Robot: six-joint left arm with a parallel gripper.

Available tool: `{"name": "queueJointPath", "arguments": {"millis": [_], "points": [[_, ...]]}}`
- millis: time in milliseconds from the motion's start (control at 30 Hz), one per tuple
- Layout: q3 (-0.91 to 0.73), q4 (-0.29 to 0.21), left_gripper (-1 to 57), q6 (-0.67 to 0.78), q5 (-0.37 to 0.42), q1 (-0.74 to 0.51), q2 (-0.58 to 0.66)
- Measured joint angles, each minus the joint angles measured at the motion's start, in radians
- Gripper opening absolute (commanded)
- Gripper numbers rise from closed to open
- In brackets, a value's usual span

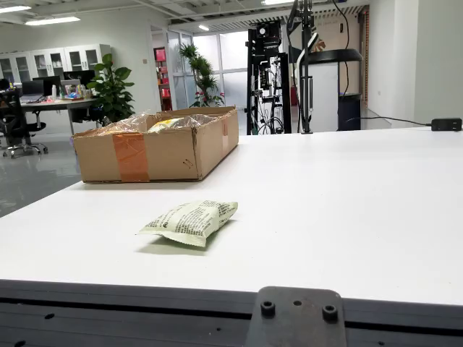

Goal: Grasp a snack and put it in the bin.

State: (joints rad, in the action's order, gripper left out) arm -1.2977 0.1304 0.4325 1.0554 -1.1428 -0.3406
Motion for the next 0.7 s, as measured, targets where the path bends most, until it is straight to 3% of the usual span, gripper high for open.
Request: {"name": "queueJointPath", "arguments": {"millis": [700], "points": [[0.0, 0.0, 0.4, -0.025, -0.012, 0.008, 0.0]]}}
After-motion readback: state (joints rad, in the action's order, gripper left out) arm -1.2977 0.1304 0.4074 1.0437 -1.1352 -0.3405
